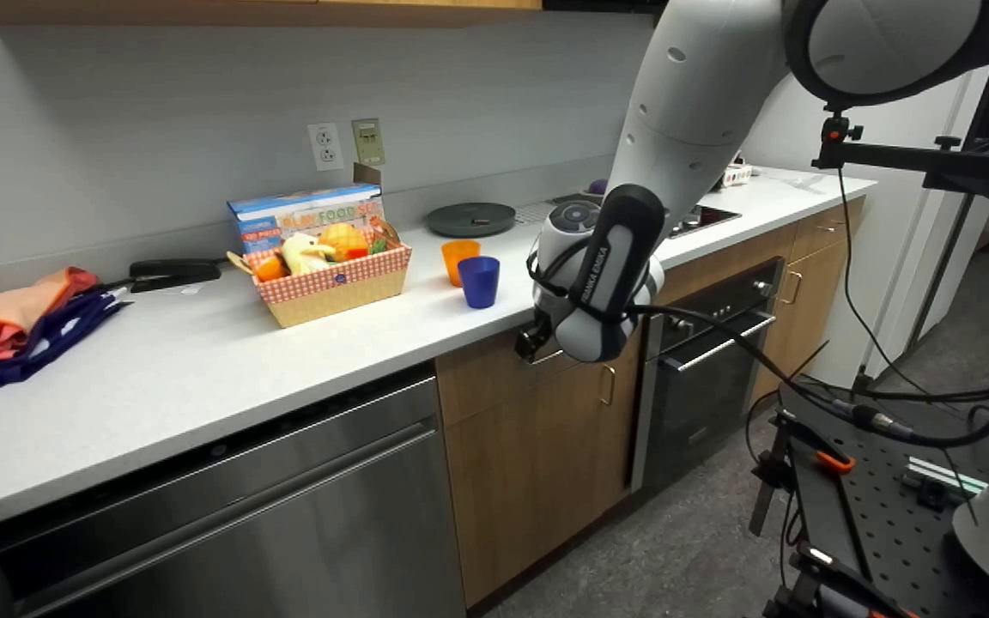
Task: Close the open drawer
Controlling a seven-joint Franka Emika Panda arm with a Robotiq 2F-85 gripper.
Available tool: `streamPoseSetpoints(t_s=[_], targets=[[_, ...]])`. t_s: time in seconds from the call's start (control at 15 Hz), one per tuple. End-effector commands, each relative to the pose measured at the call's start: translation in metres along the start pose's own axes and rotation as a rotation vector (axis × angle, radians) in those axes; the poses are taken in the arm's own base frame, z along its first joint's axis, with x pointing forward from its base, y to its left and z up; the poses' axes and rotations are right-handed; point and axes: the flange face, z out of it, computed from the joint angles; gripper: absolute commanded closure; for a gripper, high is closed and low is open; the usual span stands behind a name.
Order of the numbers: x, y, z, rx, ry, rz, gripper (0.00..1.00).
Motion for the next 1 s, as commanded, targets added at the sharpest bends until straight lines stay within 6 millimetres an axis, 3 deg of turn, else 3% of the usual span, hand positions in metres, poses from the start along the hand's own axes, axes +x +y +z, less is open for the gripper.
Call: streamPoseSetpoints(t_s=[0.0,0.33,0.6,0.93], targets=[[-0.028,-0.002,-0.028,0.012,-0.003,0.002,0.00],[-0.061,-0.005,-0.072,0.025,0.020,-0.032,0.00],[-0.074,0.000,-0.111,0.015,0.078,-0.037,0.00],[-0.087,0.004,-0.145,-0.008,0.130,-0.007,0.00]])
